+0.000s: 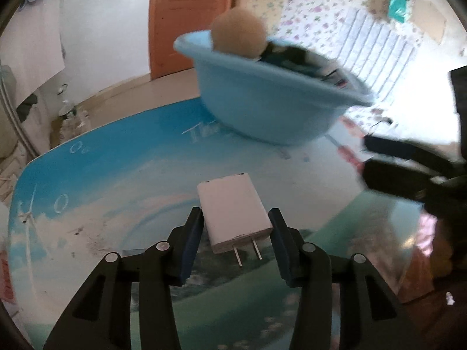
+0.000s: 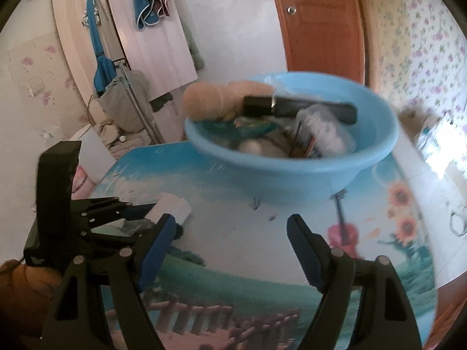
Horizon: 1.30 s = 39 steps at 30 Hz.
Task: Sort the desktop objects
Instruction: 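Hold the plug in the left tool while the right tool closes on it, then carry the white plug over the basin with the right tool and release it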
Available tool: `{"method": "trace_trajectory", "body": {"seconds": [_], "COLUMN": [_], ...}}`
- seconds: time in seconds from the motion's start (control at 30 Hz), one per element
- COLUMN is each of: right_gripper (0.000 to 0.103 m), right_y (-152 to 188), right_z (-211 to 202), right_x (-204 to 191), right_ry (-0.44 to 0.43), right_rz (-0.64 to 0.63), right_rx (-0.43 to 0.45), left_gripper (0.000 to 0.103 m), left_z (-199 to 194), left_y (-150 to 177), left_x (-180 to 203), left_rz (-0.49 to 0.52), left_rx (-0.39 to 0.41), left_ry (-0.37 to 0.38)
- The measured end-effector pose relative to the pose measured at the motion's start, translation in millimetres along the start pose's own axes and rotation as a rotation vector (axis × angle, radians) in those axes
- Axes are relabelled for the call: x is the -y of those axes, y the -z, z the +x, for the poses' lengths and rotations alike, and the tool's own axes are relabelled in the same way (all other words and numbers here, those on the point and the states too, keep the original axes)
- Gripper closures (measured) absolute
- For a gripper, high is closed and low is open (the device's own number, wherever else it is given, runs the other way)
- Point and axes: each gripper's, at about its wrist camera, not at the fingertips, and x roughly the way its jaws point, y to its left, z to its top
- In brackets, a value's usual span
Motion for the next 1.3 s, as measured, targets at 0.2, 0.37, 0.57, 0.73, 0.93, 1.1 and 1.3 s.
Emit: {"method": "trace_trajectory", "body": {"seconds": [0.2,0.37,0.57,0.73,0.93,1.1,1.3], "right_gripper": [0.024,0.024,0.043,0.064,0.076,0.076,0.076], "right_y": [2.3,-1.5,-10.9,-18.1,-27.1,-39.2,-58.2], "right_z": [-1.4,-1.8,6.0,10.4,-3.1,-18.0,-27.2], "right_x": [-1.4,-0.7,6.5,2.9,5.9,8.7,25.5], "right_ry": [-0.087,-0.193,-0.322,-0.370,-0.359,-0.338,-0.254], "right_rz": [0.042,0.116,0.188,0.175,0.158,0.136,0.125], "right_rx": [-0.002,-0.012,-0.055,-0.072,-0.019,0.048,0.116], "left_gripper": [0.058,0.058,0.058,0.058,0.062,0.062,0.062], "left_z": [-23.9,-36.8,-39.7,-42.5,-45.2,-52.0,-50.1], "left_y": [-6.0,-10.5,-17.5,-23.3,-33.8,-49.1,-71.8], "left_x": [17.7,32.1,42.2,55.1,58.4,66.3,71.0], "left_rz": [0.017,0.047,0.085,0.109,0.120,0.150,0.160], "left_rx": [0.072,0.103,0.110,0.127,0.145,0.183,0.213], "left_ry": [0.068,0.082,0.110,0.110,0.111,0.111,0.105]}}
